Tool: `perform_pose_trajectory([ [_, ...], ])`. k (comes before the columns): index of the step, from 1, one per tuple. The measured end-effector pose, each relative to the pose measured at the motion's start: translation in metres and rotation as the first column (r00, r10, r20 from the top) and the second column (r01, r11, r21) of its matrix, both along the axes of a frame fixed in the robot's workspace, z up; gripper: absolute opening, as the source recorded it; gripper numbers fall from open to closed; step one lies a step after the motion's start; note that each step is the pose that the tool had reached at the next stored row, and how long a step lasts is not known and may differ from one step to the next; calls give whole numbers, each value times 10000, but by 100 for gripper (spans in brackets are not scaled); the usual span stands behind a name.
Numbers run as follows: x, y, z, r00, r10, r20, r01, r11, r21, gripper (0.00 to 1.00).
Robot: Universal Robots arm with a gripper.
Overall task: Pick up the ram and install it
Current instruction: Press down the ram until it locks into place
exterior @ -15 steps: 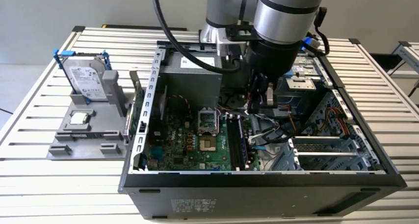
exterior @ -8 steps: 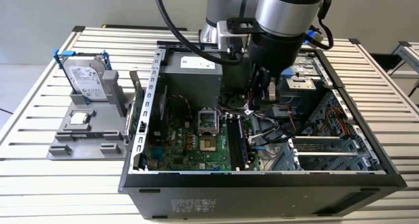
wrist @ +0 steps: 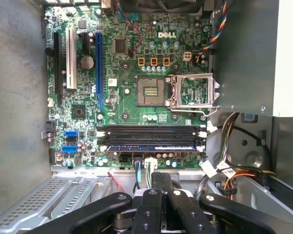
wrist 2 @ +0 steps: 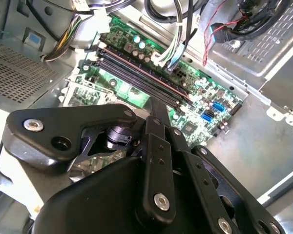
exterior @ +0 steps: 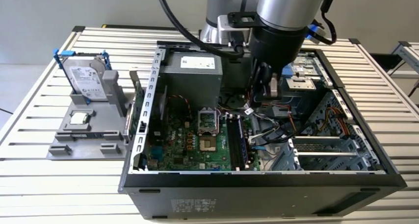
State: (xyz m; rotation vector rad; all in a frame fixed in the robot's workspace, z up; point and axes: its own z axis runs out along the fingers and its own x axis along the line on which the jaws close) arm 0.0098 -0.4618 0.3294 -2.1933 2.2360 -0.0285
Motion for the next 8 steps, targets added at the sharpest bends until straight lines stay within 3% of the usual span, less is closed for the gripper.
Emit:
perform_pose_trajectory([
  [8,0,0,41,10000,0,0,0,10000,-1,0],
])
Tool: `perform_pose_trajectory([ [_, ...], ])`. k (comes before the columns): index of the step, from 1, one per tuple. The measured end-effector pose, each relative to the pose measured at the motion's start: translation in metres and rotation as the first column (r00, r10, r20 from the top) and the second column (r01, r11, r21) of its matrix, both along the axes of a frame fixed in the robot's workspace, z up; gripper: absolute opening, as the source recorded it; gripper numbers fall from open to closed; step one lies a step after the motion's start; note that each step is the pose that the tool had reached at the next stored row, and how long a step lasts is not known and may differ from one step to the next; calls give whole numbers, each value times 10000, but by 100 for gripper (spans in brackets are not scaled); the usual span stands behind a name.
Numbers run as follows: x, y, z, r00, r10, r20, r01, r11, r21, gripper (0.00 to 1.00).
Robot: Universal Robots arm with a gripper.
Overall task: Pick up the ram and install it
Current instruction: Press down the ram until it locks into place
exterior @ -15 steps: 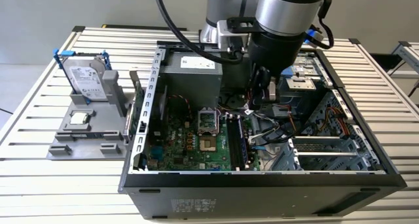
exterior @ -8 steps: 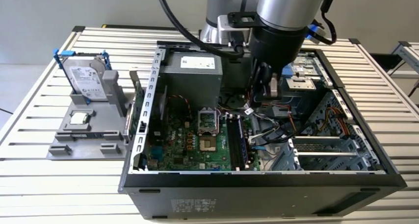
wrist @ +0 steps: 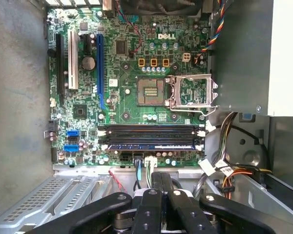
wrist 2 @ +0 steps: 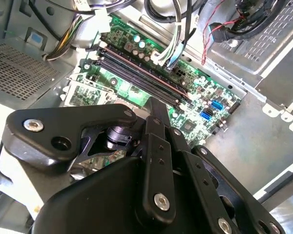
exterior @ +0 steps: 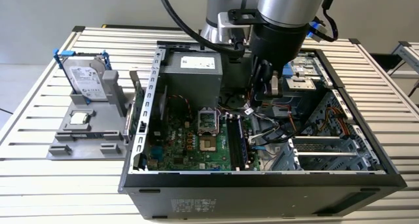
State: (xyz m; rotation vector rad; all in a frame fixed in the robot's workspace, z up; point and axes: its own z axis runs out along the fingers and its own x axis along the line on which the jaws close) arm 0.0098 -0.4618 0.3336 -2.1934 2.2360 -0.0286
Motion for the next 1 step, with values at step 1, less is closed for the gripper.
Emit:
perform_pose_trajectory([
  [1,0,0,0,10000,0,0,0,10000,0,0],
])
